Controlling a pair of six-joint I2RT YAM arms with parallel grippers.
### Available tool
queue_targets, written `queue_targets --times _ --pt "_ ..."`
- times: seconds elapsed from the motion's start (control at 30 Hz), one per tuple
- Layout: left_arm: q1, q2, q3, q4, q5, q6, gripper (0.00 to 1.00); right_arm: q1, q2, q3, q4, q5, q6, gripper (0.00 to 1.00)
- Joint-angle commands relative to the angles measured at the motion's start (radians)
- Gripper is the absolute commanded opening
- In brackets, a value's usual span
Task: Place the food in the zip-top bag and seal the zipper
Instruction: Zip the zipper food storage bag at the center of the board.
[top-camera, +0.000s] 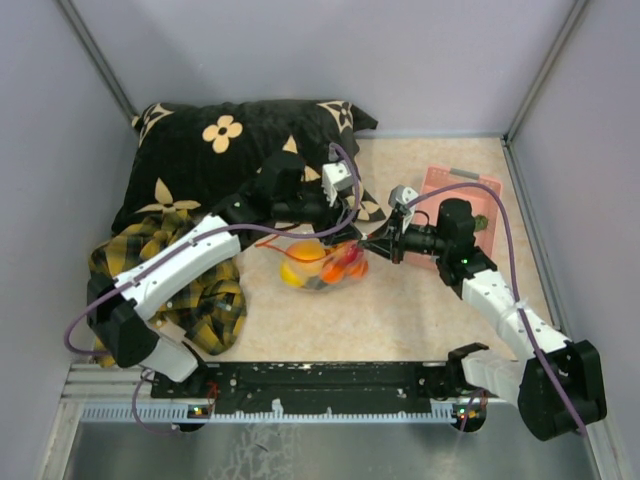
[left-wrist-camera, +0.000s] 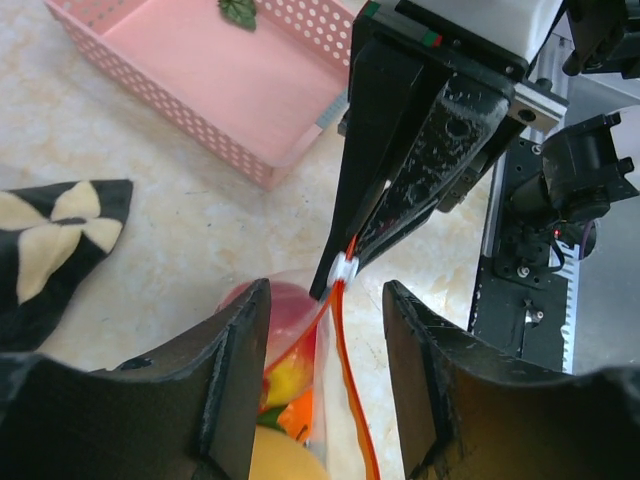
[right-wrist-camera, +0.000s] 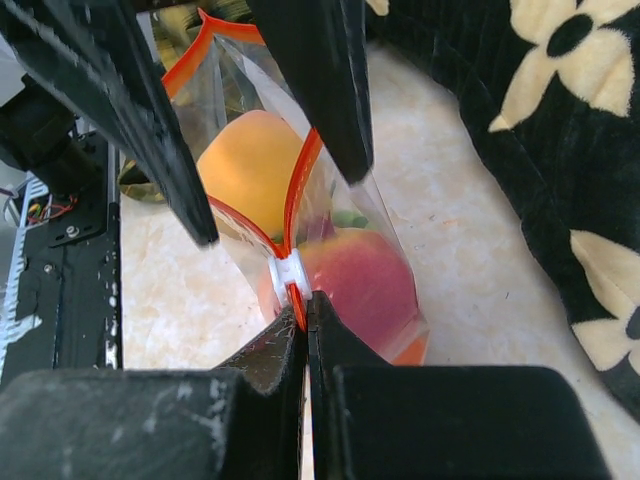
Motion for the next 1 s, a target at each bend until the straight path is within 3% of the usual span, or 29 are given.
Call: queue_targets --times 0.0,0.17,0.43,0.63,0.8,0.9,0.97 --pt "-0.035 0.054 0.070 0.012 0.052 0.039 0.53 0.004 -0.020 0.057 0.023 -0.017 -0.005 0.00" --pt "-0.042 0.087 0.078 0.007 0.082 0.054 0.50 0.005 -0.015 0.057 0.023 -0.022 0.003 0.00" --pt "-0.046 0.110 0.079 -0.023 0.109 0.087 0.33 0.005 -0.018 0.057 0.020 -0.021 0.002 0.00" --pt "-0.046 0.107 0.079 -0.053 0.108 0.113 0.28 0.004 -0.021 0.057 0.017 -0.019 0.002 0.00" --pt "-0.046 0.114 0.085 -0.080 0.112 0.127 0.17 0.005 -0.019 0.059 0.013 -0.014 0.005 0.00" --pt "-0.045 0.109 0.088 -0.097 0.095 0.138 0.02 0.004 -0.022 0.062 -0.003 -0.016 -0.003 0.00" --pt "-0.044 0.093 0.089 -0.114 0.073 0.154 0.00 0.004 -0.029 0.065 -0.023 -0.010 -0.015 0.00"
